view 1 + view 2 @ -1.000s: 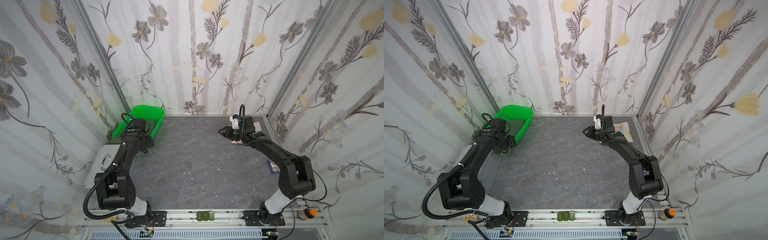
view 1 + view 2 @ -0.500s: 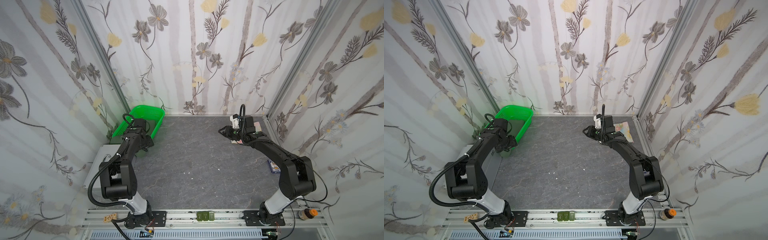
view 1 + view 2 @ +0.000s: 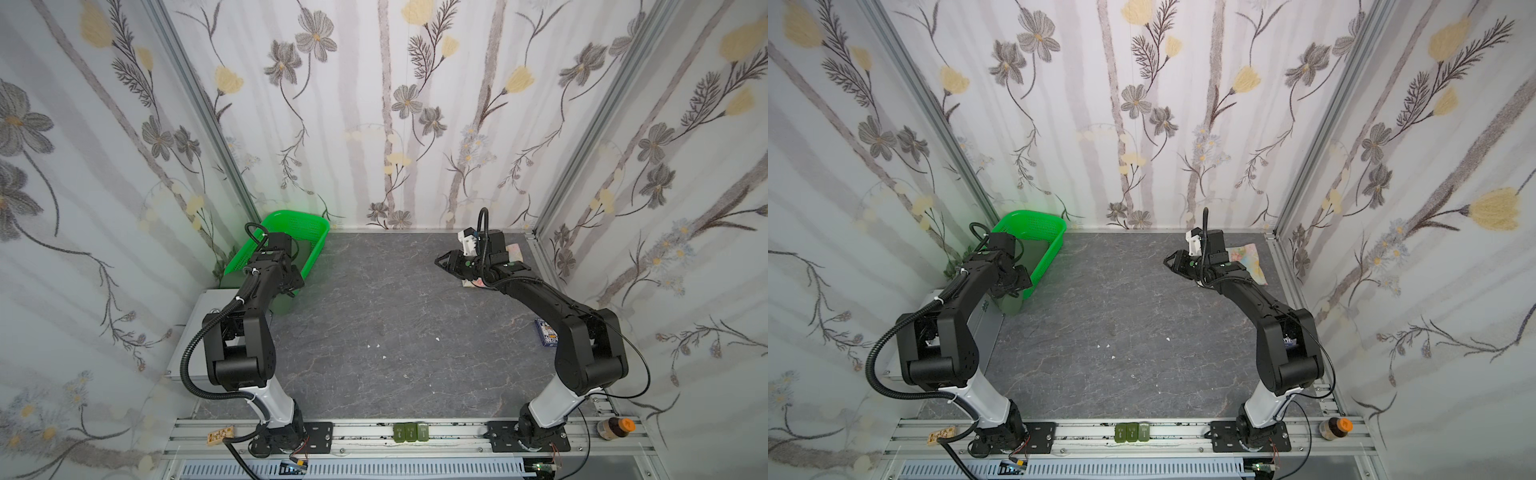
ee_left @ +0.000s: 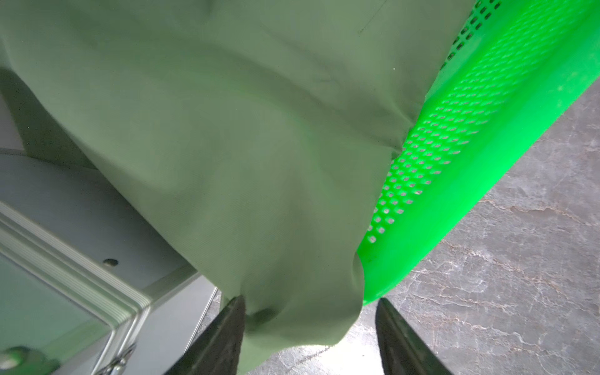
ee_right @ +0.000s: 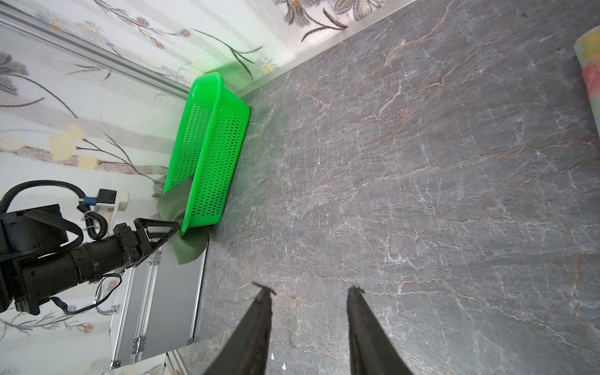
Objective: Fold and stack skirts
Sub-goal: Pick up the skirt from the basket.
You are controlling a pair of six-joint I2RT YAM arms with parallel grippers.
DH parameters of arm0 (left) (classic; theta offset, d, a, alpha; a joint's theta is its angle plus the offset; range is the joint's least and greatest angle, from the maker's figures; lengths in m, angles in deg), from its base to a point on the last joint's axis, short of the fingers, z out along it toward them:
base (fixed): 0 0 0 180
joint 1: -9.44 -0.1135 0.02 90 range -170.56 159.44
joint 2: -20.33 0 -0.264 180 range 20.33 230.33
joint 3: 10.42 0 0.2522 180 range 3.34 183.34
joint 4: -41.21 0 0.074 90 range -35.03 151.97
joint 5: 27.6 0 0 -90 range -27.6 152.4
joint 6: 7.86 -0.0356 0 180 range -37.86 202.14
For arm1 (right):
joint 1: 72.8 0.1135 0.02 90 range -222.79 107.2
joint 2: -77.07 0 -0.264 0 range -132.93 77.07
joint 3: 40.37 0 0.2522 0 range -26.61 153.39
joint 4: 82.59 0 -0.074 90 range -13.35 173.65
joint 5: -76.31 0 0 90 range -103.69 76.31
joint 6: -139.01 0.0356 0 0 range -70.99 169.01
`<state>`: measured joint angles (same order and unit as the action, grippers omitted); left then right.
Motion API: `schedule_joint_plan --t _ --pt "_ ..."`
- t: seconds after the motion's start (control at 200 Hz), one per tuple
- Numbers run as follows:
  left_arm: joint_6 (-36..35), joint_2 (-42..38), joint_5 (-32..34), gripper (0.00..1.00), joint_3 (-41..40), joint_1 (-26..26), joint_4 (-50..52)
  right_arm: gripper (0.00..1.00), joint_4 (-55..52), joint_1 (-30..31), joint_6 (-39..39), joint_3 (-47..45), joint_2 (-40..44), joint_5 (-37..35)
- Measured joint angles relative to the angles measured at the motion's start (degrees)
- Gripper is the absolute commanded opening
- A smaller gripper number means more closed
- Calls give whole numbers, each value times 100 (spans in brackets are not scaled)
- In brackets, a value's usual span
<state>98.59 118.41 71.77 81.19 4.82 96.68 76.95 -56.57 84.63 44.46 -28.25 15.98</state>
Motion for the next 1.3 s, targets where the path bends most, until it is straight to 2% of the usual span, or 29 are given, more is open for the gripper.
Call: schedule_joint_plan --t 0.325,0.39,0.425,0.684,0.864,1.054,1.299 --pt "-20 168 114 25 50 -35 -48 40 4 9 103 50 -52 37" --pt "-22 199 111 13 68 -35 -76 40 4 15 138 61 -50 37" --pt "-28 221 111 0 81 -37 -85 39 4 15 138 63 -50 37" --pt "-74 197 48 0 260 -46 -74 40 2 15 142 72 -52 39" --pt "39 -310 -249 0 706 -46 -11 40 2 15 142 111 -48 39" --pt "389 -885 -872 0 1517 -46 9 40 -70 15 133 219 63 31" --pt "831 -1005 -1923 0 2920 24 72 40 -87 4 79 247 254 -4"
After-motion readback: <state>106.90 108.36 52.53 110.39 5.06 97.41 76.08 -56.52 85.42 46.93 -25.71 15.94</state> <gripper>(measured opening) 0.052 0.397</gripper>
